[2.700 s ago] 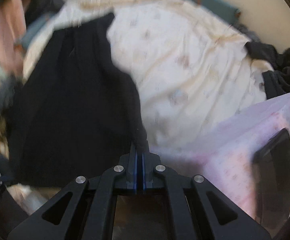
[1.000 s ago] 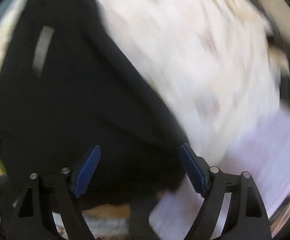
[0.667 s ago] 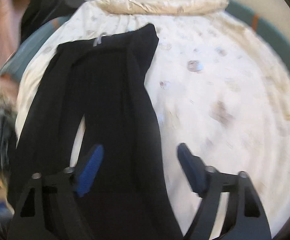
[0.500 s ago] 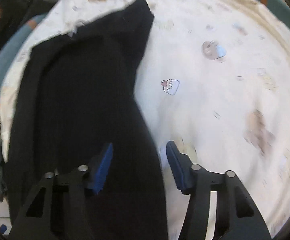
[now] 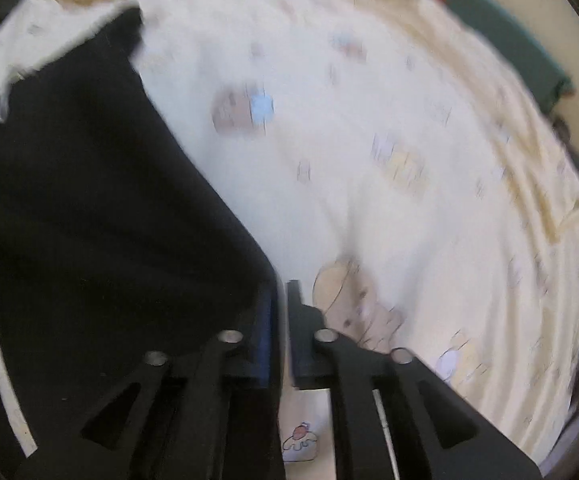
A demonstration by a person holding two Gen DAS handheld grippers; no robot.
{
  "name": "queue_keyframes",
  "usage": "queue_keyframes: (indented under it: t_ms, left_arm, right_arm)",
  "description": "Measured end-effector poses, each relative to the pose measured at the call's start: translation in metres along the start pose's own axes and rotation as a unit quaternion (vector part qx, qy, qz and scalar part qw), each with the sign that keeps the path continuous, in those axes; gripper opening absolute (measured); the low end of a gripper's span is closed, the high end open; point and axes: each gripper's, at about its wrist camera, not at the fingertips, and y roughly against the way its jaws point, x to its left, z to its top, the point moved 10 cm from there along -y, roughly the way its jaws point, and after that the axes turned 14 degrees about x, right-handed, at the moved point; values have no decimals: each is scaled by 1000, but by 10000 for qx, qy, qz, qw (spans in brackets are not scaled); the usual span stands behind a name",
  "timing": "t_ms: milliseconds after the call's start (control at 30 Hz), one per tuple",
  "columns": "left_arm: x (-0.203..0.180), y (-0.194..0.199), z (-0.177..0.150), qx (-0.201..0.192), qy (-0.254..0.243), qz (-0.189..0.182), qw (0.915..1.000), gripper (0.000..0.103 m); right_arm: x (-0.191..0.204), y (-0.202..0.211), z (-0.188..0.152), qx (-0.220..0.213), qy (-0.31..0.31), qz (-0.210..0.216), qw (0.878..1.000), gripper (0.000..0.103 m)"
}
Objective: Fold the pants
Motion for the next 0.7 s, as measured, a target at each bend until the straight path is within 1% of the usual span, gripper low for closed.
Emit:
queue_keyframes:
  t_ms: [33,133,167,233,267,300,333,367,400,433,533,567,600,667,700]
  left_arm:
    - [0,0,-1,13,-16,-20,10000,72]
    - [4,3,0,-63,-181,208,9996,72]
    - [5,3,3,-83,-183,214,9996,72]
    - [7,-4,22,-113,-195,136,9997,72]
    - [10,-10,38,-138,-188,93,9997,73]
    - [14,-17,58,-233,-139,80,9996,73]
    - [20,-23,78,-403,-55,189,9990,73]
    - [25,-31,105,-674,3,361,9971,73]
    - [26,-37,120,-796,23,417,9960,73]
    - [29,-43,144,-948,143,476,9943,73]
    - [29,-44,198,-1350,482,405,9888,73]
    - [27,-40,207,-1432,554,354,9875,73]
    - [25,-34,216,-1486,634,255,9865,73]
    - [19,-24,224,-1400,753,-78,9872,73]
    - [16,-18,225,-1337,726,-183,9882,73]
  right_arm:
    - [0,-7,-1,170,-12,62,9998,24]
    - [-1,-1,2,194,-39,348,9992,25]
    - [0,5,5,190,-27,504,9985,25]
    - [-2,19,19,85,25,654,9978,25]
    - [-1,31,30,-42,67,757,9971,25]
    - [2,47,44,-212,120,918,9955,30]
    - [6,60,55,-360,154,1059,9936,44]
    - [10,74,67,-544,187,1187,9913,53]
    - [16,84,79,-680,212,1264,9894,60]
    - [24,96,91,-864,276,1377,9863,60]
    - [57,110,123,-1031,503,1594,9805,60]
    - [65,116,127,-1110,551,1573,9798,60]
    - [71,120,137,-1187,592,1537,9792,60]
    - [82,129,150,-1293,643,1583,9768,60]
    - [87,130,158,-1287,678,1577,9767,60]
